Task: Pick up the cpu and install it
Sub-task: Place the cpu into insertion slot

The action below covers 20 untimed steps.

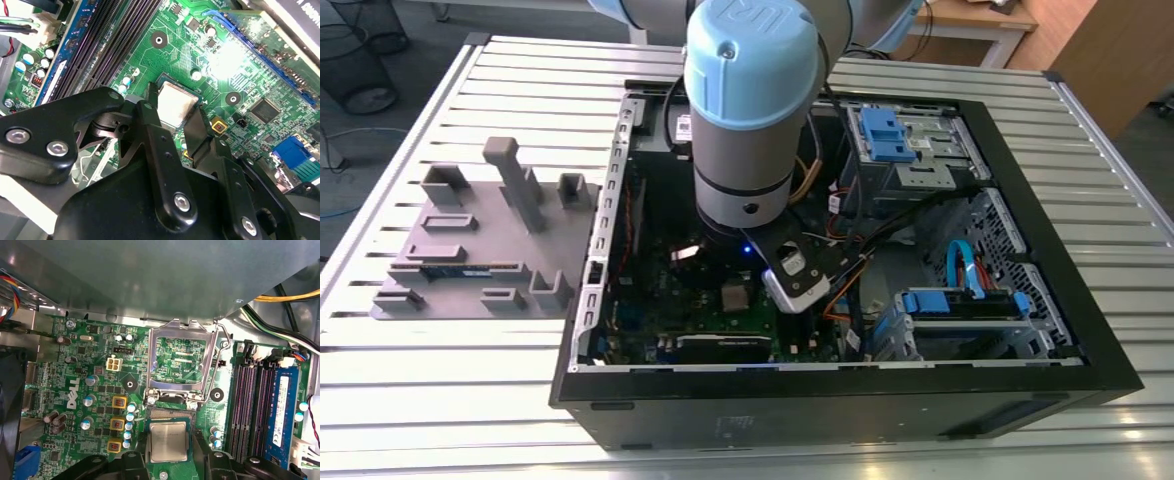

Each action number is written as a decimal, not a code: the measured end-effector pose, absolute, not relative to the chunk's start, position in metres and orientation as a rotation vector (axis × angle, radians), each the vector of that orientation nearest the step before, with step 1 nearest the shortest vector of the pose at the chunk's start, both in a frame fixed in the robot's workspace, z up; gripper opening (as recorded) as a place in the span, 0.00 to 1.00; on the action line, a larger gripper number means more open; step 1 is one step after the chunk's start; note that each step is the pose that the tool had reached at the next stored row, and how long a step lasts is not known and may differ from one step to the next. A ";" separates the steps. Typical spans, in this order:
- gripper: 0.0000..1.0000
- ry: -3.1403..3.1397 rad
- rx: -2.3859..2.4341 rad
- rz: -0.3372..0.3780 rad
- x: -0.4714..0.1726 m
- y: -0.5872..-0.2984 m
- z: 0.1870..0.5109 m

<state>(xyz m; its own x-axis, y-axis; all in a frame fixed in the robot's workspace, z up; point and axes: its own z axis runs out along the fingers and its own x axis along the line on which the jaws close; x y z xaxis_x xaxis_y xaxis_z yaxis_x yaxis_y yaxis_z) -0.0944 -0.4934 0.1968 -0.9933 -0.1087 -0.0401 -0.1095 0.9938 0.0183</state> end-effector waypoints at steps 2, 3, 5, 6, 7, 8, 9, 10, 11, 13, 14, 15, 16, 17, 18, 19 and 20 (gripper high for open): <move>0.48 3.098 -0.170 0.032 -0.095 -0.493 0.196; 0.48 3.098 -0.170 0.032 -0.095 -0.493 0.196; 0.48 3.098 -0.170 0.032 -0.095 -0.493 0.194; 0.48 3.098 -0.170 0.032 -0.095 -0.493 0.193; 0.48 3.098 -0.170 0.032 -0.095 -0.493 0.193; 0.48 3.098 -0.170 0.032 -0.095 -0.493 0.193; 0.48 3.098 -0.170 0.032 -0.095 -0.493 0.193; 0.48 3.098 -0.170 0.032 -0.095 -0.493 0.193; 0.48 3.098 -0.170 0.032 -0.095 -0.493 0.193; 0.48 3.098 -0.170 0.032 -0.095 -0.493 0.192; 0.48 3.098 -0.170 0.032 -0.095 -0.493 0.192; 0.48 3.098 -0.170 0.032 -0.095 -0.493 0.192; 0.47 3.098 -0.170 0.032 -0.095 -0.493 0.192; 0.47 3.098 -0.170 0.032 -0.095 -0.493 0.192; 0.40 3.098 -0.170 0.032 -0.095 -0.493 0.192; 0.40 3.098 -0.170 0.032 -0.095 -0.493 0.192; 0.40 3.098 -0.170 0.032 -0.095 -0.493 0.192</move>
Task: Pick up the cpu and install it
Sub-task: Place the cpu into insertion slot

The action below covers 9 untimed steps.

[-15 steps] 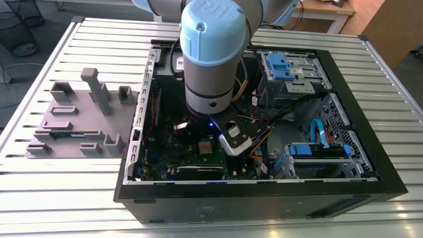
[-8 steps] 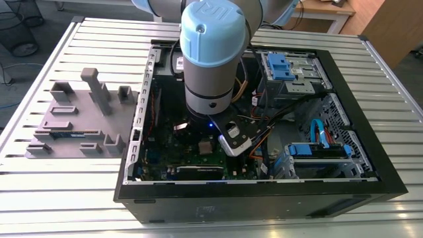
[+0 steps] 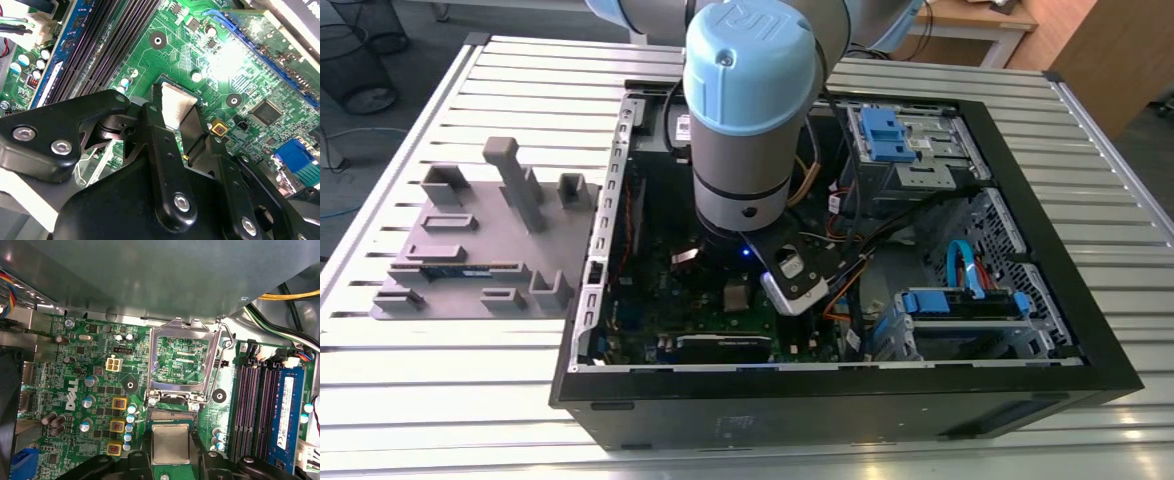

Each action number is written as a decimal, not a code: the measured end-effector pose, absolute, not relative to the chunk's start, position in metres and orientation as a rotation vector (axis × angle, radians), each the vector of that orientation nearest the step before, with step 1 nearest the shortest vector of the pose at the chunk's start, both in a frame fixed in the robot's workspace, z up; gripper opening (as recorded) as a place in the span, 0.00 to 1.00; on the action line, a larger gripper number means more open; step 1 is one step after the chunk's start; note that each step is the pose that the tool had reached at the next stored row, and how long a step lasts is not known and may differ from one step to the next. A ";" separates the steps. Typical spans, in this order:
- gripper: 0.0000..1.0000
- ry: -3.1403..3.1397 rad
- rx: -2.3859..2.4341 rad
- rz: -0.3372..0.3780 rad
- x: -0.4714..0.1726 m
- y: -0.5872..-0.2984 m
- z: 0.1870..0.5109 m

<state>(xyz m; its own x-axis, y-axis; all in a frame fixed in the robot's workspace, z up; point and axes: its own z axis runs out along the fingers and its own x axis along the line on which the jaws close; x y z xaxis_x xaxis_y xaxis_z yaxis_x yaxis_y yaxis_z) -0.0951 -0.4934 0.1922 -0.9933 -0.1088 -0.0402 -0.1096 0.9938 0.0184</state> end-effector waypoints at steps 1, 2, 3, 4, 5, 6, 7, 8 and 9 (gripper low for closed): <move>0.40 3.098 -0.170 0.032 -0.095 -0.493 0.192; 0.39 3.098 -0.170 0.032 -0.095 -0.493 0.192; 0.39 3.098 -0.170 0.032 -0.095 -0.493 0.192; 0.38 3.098 -0.170 0.032 -0.095 -0.493 0.192; 0.38 3.098 -0.170 0.032 -0.095 -0.493 0.192; 0.38 3.098 -0.170 0.032 -0.095 -0.493 0.192; 0.38 3.098 -0.170 0.032 -0.095 -0.493 0.192; 0.38 3.098 -0.170 0.032 -0.095 -0.493 0.192; 0.38 3.098 -0.170 0.032 -0.095 -0.493 0.192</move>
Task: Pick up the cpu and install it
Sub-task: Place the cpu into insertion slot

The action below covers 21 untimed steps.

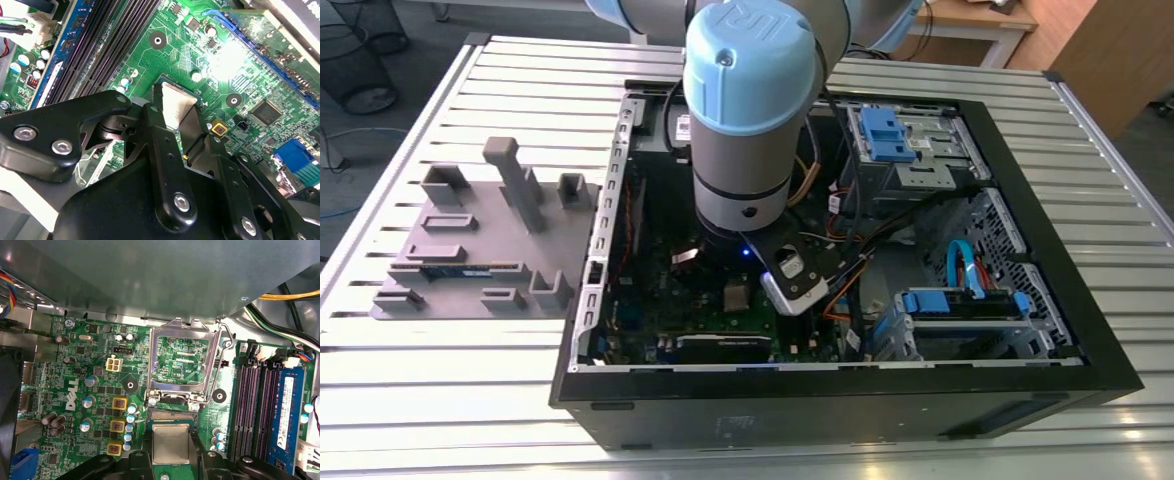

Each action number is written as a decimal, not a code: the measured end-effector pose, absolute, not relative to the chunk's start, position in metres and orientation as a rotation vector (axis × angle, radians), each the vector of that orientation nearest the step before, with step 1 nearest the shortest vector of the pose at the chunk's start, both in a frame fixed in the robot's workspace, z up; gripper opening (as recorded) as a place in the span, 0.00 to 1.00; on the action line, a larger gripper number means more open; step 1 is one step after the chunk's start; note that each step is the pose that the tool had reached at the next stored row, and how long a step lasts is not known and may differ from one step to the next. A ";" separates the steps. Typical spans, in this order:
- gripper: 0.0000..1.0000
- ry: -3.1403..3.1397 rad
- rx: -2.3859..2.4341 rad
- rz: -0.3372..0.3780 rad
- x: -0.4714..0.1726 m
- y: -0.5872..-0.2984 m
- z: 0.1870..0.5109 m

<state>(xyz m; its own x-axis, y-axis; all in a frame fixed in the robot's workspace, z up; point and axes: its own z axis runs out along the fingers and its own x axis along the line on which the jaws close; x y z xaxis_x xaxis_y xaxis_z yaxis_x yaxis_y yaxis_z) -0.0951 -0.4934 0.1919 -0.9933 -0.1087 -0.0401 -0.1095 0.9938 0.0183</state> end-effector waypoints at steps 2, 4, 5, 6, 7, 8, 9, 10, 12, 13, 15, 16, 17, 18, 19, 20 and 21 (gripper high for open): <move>0.38 3.097 -0.170 0.033 -0.095 -0.493 0.193; 0.38 3.098 -0.169 0.032 -0.095 -0.493 0.194; 0.38 3.098 -0.169 0.032 -0.095 -0.493 0.195; 0.38 3.098 -0.169 0.032 -0.095 -0.493 0.195; 0.38 3.098 -0.168 0.032 -0.095 -0.493 0.195; 0.38 3.098 -0.167 0.032 -0.095 -0.493 0.195; 0.38 3.098 -0.162 0.032 -0.095 -0.493 0.195; 0.38 3.098 -0.151 0.032 -0.095 -0.493 0.195; 0.38 3.099 -0.143 0.031 -0.095 -0.493 0.195; 0.38 3.099 -0.142 0.031 -0.095 -0.493 0.195; 0.38 3.099 -0.142 0.031 -0.095 -0.493 0.195; 0.38 3.099 -0.142 0.031 -0.095 -0.493 0.195; 0.38 3.099 -0.142 0.031 -0.095 -0.493 0.195; 0.38 3.099 -0.141 0.031 -0.095 -0.493 0.195; 0.38 3.099 -0.141 0.031 -0.095 -0.493 0.195; 0.40 3.099 -0.141 0.031 -0.095 -0.493 0.195; 0.40 3.099 -0.141 0.031 -0.095 -0.493 0.195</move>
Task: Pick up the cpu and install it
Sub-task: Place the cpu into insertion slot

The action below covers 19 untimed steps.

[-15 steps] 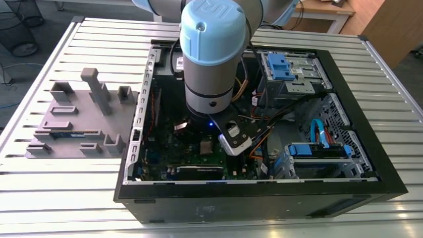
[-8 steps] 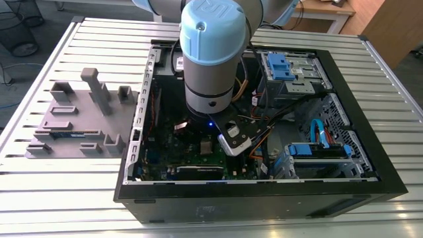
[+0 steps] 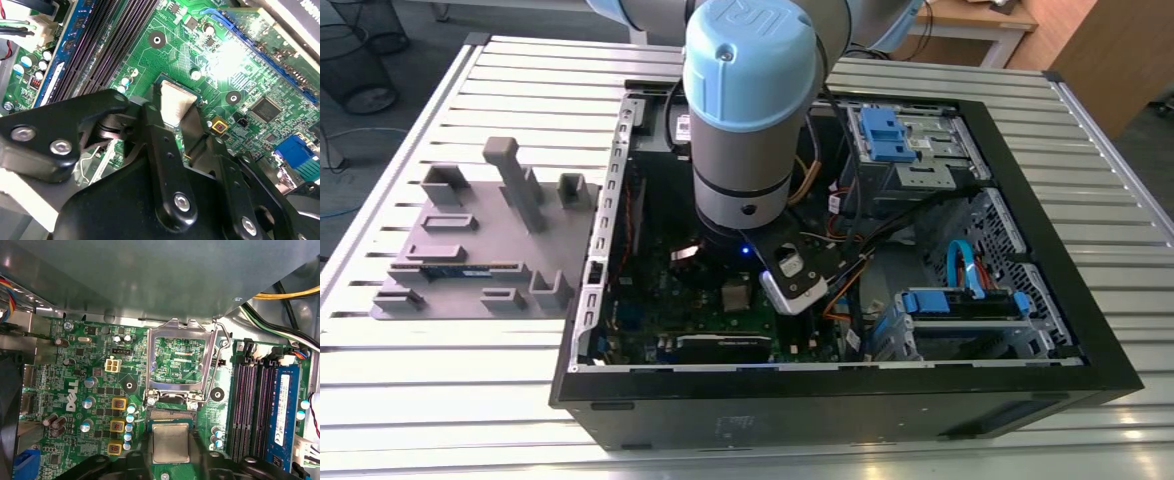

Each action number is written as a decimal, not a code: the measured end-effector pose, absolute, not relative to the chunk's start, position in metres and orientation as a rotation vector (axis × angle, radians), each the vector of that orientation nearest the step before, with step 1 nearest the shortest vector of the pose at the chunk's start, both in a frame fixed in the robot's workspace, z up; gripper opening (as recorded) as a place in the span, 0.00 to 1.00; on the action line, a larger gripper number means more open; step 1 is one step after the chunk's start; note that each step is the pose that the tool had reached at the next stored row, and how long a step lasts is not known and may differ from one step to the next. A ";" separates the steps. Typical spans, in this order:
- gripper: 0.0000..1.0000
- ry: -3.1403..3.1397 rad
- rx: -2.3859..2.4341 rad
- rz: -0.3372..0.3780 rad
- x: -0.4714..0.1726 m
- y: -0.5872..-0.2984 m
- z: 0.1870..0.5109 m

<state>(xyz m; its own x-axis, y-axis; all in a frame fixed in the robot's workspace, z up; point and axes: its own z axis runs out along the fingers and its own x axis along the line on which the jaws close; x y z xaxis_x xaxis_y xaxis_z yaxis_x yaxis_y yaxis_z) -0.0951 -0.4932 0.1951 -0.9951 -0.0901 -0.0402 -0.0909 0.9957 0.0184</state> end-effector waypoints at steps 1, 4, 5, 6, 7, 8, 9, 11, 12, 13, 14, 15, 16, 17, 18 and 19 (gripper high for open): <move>0.40 3.099 -0.140 0.031 -0.095 -0.493 0.195; 0.46 3.099 -0.141 0.032 -0.095 -0.493 0.194; 0.46 3.099 -0.142 0.032 -0.095 -0.493 0.193; 0.46 3.099 -0.143 0.031 -0.095 -0.493 0.193; 0.46 3.099 -0.143 0.031 -0.095 -0.493 0.192; 0.46 3.099 -0.143 0.031 -0.095 -0.493 0.192; 0.46 3.099 -0.143 0.031 -0.095 -0.493 0.192; 0.46 3.099 -0.143 0.031 -0.095 -0.493 0.192; 0.46 3.099 -0.143 0.031 -0.095 -0.493 0.192; 0.46 3.099 -0.143 0.031 -0.095 -0.493 0.192; 0.46 3.099 -0.143 0.031 -0.095 -0.493 0.192; 0.44 3.099 -0.143 0.031 -0.095 -0.493 0.192; 0.44 3.099 -0.143 0.031 -0.095 -0.493 0.192; 0.44 3.099 -0.143 0.031 -0.095 -0.493 0.192; 0.38 3.099 -0.143 0.031 -0.095 -0.493 0.192; 0.38 3.099 -0.144 0.031 -0.095 -0.493 0.192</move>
<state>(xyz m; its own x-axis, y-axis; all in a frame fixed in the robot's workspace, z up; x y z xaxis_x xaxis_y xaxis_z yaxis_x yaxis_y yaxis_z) -0.0951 -0.4932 0.1922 -0.9949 -0.0920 -0.0401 -0.0928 0.9955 0.0183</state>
